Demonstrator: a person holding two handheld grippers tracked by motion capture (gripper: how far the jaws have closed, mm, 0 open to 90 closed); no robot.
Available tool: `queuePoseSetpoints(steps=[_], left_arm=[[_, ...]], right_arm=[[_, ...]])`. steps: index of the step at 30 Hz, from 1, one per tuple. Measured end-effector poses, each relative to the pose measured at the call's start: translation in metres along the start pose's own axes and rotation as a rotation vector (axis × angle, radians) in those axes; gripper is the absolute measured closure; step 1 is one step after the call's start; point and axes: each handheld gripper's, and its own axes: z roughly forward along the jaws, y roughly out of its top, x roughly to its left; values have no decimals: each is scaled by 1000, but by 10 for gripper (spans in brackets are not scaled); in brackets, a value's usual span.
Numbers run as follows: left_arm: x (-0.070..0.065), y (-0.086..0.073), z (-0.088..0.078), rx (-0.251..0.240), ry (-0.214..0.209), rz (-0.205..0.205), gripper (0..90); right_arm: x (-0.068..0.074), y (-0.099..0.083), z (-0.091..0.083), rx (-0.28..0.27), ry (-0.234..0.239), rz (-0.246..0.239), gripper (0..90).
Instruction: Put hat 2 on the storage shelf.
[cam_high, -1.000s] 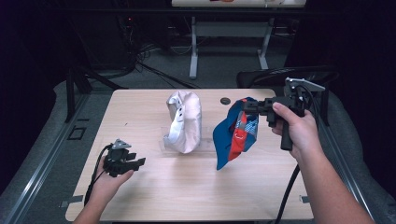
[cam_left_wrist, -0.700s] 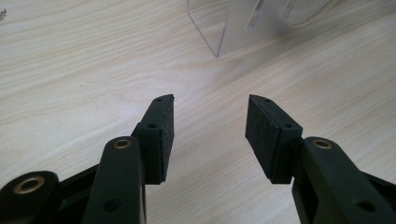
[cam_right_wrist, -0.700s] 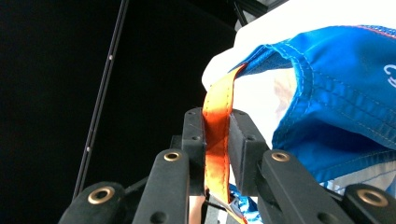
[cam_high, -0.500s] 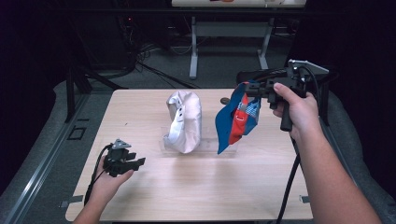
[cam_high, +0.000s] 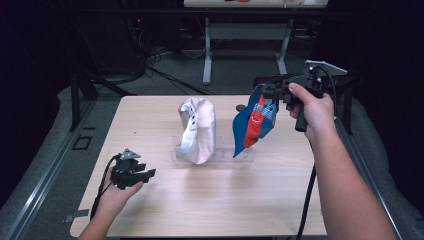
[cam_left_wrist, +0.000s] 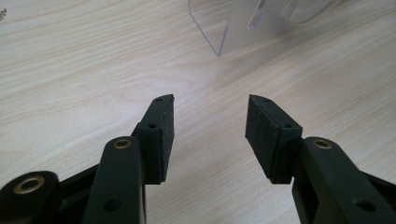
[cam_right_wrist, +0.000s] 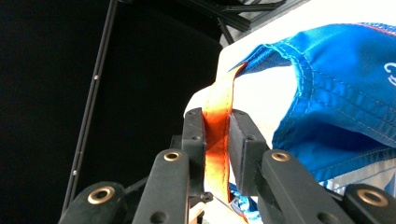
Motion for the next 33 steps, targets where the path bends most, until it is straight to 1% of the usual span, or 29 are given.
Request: queuePoseSetpoints(steps=[2,3,4,8,12,13,14,15,16,18,20,21,24,26,28,30,33], left_arm=[[0,0,0,-3,2,-1,525],[0,0,0,-1,2,-2,526],[1,0,0,-1,-1,-1,526],[2,0,0,-3,1,-2,525],[2,0,0,0,0,-1,526],[2,0,0,0,0,-1,525],[1,0,0,-3,1,-3,525],[1,0,0,-3,1,-3,525],[1,0,0,1,-2,-2,525],[1,0,0,-3,0,-5,526],[1,0,-1,2,-4,-4,525],[1,0,-1,1,-3,0,525],[1,0,0,-2,2,1,525],[1,0,0,3,-2,2,525],[1,0,0,2,-2,2,525],[1,0,0,3,-2,3,524],[1,0,0,3,-2,3,523]], right_arm=[[-1,1,1,2,-3,1,779],[-2,1,3,-6,-6,8,779],[-5,3,5,-1,-12,7,779],[-8,3,9,8,-19,10,779],[-9,3,16,13,-23,2,779],[-8,2,17,13,-25,8,779],[-9,2,19,18,-20,3,779],[-9,0,24,13,-22,10,779],[-9,0,24,13,-22,10,779],[-12,-1,28,32,-28,9,779],[-14,-2,30,31,-30,11,779],[-15,-3,31,38,-33,7,779],[-20,-5,36,49,-43,13,779],[-21,-6,37,49,-48,17,779],[-25,-7,37,54,-56,14,779],[-30,-8,37,53,-61,22,779],[-32,-9,37,51,-69,20,778]])
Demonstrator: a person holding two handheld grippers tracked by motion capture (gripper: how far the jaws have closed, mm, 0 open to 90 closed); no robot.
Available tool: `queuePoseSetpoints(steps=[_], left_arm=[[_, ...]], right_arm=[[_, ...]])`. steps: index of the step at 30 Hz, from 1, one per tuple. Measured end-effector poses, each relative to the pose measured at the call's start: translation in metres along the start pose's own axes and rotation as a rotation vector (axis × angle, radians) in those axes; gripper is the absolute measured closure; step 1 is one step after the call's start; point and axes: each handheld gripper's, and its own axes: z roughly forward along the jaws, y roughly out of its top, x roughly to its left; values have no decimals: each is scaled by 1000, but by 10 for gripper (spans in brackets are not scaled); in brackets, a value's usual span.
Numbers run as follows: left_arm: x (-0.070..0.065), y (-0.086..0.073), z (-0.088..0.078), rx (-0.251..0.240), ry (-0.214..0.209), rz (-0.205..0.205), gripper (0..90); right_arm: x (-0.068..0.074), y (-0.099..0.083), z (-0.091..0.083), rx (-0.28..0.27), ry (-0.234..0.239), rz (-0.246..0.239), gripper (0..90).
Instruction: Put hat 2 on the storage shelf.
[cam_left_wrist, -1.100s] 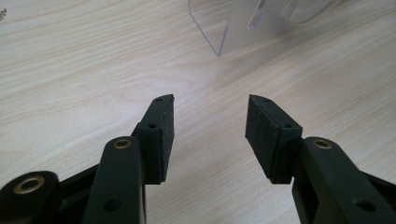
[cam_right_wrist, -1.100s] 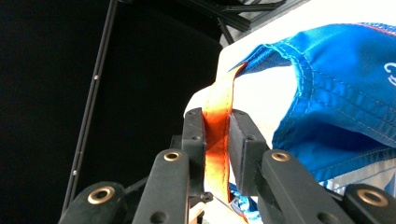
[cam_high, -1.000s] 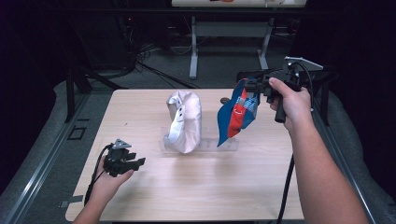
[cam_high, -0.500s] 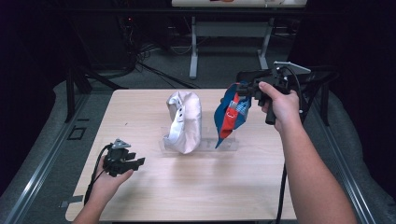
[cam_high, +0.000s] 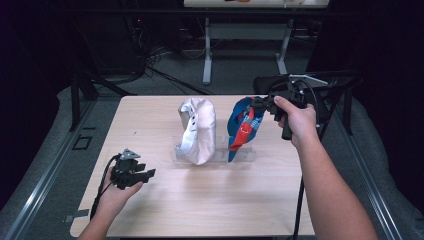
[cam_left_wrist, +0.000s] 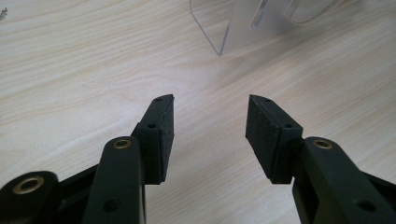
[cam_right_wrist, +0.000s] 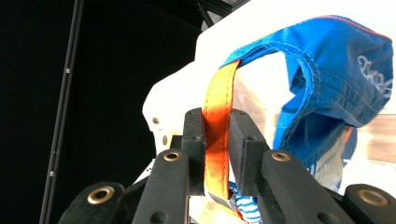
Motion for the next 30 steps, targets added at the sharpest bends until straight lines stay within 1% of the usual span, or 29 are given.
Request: queuePoseSetpoints(steps=[3,4,7,9,10,12,13,16,20,21,23,24,25,26,27,30], left_arm=[[0,0,0,0,1,-2,522],[0,0,0,0,2,-1,522],[0,0,0,1,2,-2,521],[0,0,0,1,2,-2,521],[0,0,0,1,2,-2,521],[0,0,0,2,3,-2,521],[0,0,1,2,2,-2,520],[1,-1,1,3,3,-3,520],[1,-1,1,-2,5,-6,520],[1,-1,1,-2,5,-6,520],[1,-1,1,-2,3,-6,520],[1,-1,1,-2,4,-6,520],[1,-1,1,-2,4,-6,520],[1,-1,1,-1,4,-7,520],[1,-1,1,-1,5,-7,520],[1,-1,1,-2,5,-4,518]], right_arm=[[-2,-2,0,-2,-20,-3,778],[-2,-3,0,-2,-34,-2,778],[-4,-4,-1,3,-42,-14,777],[-4,-5,0,10,-47,-13,777],[-5,-5,0,13,-58,-17,777],[-6,-5,0,13,-59,-18,777],[-6,-6,1,11,-72,-21,776],[-7,-6,2,2,-77,-17,776],[-7,-7,0,7,-96,-38,773],[-6,-8,-1,4,-110,-46,758],[-5,-9,-2,-6,-119,-47,750],[-5,-10,-3,-5,-121,-57,736],[-4,-12,-6,-21,-129,-66,716],[-4,-12,-6,-21,-129,-66,716],[-3,-13,-7,-27,-138,-76,704],[0,-18,-11,-19,-154,-100,675]])
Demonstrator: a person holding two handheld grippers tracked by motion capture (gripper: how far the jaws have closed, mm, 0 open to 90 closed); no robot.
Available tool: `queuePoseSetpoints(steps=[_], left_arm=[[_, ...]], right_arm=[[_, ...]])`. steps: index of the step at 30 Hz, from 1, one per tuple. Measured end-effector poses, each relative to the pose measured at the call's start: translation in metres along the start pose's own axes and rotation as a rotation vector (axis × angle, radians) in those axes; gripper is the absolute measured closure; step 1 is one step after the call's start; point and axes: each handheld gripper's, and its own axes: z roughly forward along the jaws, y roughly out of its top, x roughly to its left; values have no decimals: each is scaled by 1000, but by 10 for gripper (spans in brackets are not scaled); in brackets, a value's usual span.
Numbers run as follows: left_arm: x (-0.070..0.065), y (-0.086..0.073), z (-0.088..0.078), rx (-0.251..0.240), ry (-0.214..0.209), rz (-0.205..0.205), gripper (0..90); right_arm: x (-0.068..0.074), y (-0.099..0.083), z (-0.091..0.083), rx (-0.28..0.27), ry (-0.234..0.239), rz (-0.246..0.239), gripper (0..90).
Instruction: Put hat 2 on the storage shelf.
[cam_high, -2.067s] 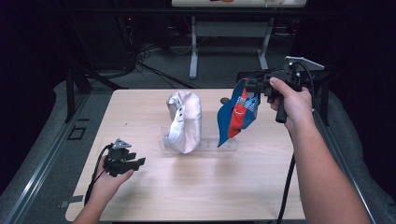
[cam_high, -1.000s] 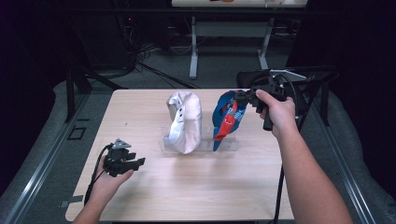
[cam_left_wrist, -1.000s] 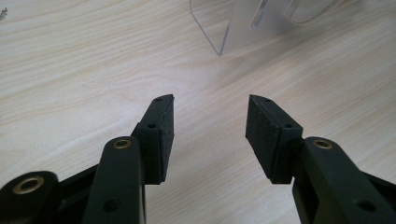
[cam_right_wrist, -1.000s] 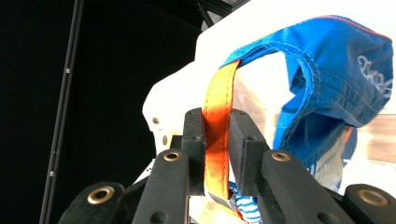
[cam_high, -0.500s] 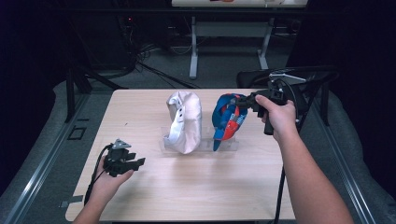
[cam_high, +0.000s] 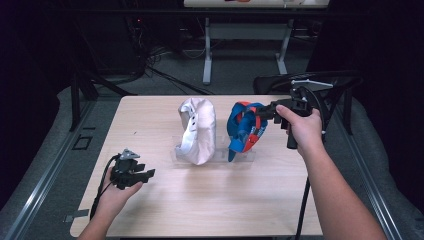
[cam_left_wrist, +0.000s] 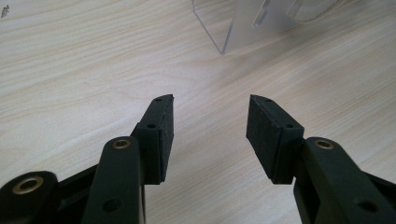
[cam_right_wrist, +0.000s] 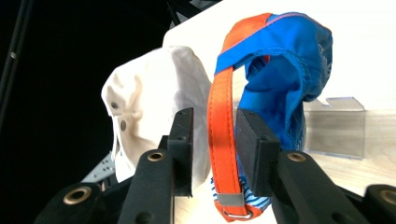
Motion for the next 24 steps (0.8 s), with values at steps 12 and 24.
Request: queuePoseSetpoints(steps=[12,24], left_arm=[[0,0,0,2,2,-5,513],[2,-1,-1,6,3,-9,511]], right_arm=[[3,-32,0,4,-112,-159,587],[-24,-75,17,-4,-141,-212,553]])
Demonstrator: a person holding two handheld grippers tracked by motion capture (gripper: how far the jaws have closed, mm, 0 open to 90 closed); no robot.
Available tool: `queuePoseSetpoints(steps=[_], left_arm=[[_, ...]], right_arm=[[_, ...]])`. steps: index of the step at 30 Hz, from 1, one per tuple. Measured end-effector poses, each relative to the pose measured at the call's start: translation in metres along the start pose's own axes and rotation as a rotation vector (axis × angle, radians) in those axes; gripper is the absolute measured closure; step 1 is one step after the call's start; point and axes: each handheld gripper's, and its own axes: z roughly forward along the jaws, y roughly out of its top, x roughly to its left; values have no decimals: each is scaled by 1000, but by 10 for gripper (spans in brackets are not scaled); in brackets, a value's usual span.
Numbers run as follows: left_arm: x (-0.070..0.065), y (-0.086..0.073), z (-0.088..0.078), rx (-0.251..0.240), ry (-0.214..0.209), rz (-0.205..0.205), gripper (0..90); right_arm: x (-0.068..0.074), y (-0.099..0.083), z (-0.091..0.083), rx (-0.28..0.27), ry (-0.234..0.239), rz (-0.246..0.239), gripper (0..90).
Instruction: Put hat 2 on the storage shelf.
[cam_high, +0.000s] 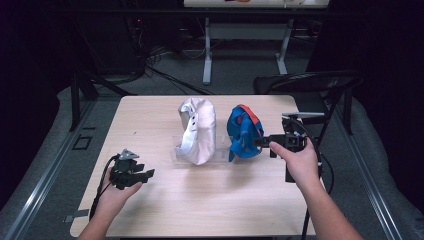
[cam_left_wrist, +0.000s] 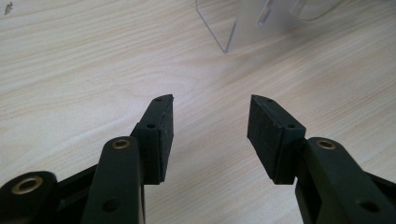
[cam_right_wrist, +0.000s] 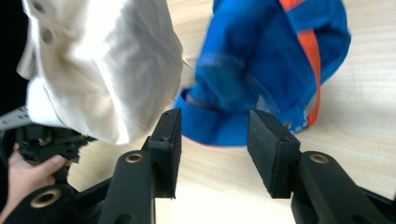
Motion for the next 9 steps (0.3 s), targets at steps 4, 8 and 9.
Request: queuePoseSetpoints(steps=[4,8,9], left_arm=[[0,0,0,-1,0,1,507],[-1,0,1,-5,1,0,503],[-1,0,0,-7,0,-3,499]], right_arm=[[-7,-20,7,-13,-14,-15,547],[-13,-41,14,-30,-27,-45,537],[-14,-45,15,-32,-33,-49,537]])
